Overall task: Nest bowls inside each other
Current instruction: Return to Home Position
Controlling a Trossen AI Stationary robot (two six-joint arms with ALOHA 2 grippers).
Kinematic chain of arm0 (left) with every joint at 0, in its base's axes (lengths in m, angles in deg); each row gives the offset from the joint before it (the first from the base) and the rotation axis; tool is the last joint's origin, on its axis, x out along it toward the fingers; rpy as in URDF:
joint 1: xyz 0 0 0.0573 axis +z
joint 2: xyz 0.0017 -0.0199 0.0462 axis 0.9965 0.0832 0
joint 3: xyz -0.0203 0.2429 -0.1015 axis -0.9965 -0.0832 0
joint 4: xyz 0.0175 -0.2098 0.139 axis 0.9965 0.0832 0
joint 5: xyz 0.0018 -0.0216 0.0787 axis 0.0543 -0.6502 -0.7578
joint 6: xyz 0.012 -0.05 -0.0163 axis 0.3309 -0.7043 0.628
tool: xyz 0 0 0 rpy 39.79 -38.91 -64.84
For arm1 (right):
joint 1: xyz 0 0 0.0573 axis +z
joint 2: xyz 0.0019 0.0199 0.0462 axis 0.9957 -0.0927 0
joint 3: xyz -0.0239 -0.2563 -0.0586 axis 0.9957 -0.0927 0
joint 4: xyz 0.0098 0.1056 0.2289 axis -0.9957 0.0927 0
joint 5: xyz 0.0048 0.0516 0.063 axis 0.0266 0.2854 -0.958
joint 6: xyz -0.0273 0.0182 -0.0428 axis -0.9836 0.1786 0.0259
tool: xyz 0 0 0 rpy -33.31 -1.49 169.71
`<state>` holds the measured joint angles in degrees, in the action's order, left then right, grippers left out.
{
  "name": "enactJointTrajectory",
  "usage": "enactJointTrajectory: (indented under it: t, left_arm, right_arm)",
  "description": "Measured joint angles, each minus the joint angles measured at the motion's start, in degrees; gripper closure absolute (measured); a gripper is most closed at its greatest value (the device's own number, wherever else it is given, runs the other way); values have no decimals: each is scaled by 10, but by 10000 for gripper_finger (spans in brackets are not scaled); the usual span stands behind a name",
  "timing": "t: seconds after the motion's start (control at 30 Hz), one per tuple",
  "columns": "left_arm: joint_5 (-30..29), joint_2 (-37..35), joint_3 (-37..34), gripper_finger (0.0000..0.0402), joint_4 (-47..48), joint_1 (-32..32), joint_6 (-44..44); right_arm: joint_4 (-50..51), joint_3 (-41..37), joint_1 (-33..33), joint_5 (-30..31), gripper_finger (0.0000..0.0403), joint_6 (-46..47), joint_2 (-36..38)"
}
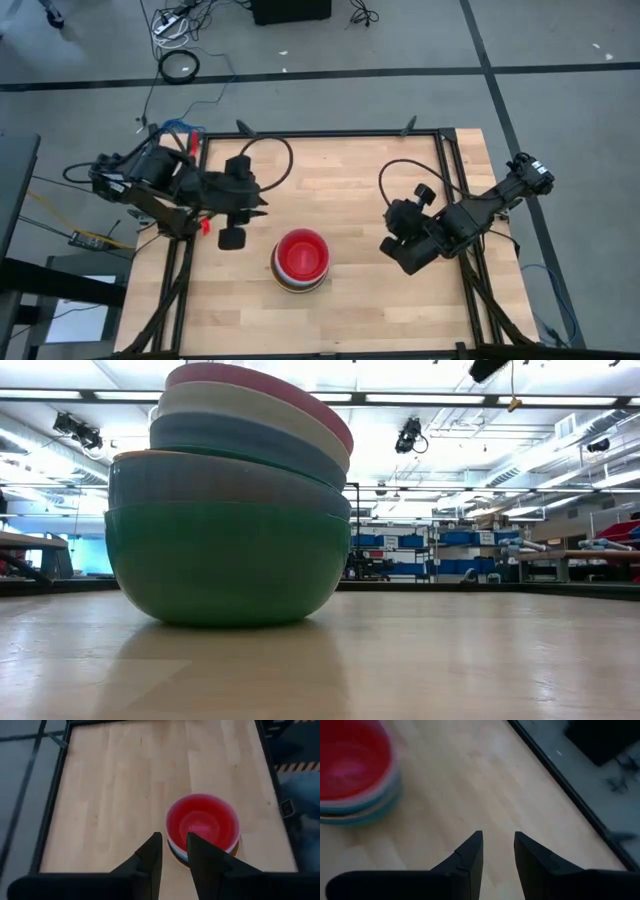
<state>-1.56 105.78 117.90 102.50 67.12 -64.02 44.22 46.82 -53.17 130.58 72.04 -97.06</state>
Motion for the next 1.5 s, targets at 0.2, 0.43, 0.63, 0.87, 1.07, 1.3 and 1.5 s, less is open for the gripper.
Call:
enactJointTrajectory:
  t: [0.2, 0.43, 0.63, 0.87, 1.07, 1.3, 1.5]
  left_arm:
    - [157, 6, -1, 304, -39, 0, 87]
    - [388, -35, 0, 304, -163, 0, 239]
    - [373, -90, -39, 304, -190, 7, 272]
    - [372, -221, -217, 304, -300, 12, 251]
    - [348, -357, -395, 304, -425, 12, 194]
    - [333, -473, -529, 304, -495, 12, 159]
    - [329, -516, -593, 304, -508, 12, 153]
  right_arm:
    - [-285, 0, -11, -77, 304, -352, 5]
    - [-514, 0, -90, -351, 304, -582, 88]
    - [-500, 0, -160, -450, 303, -606, 164]
    - [-457, 0, -204, -488, 303, -610, 226]
    - [-428, 0, -224, -493, 303, -594, 265]
    - [-419, -11, -236, -505, 303, -593, 313]
    - [-489, -136, -249, -505, 303, -588, 385]
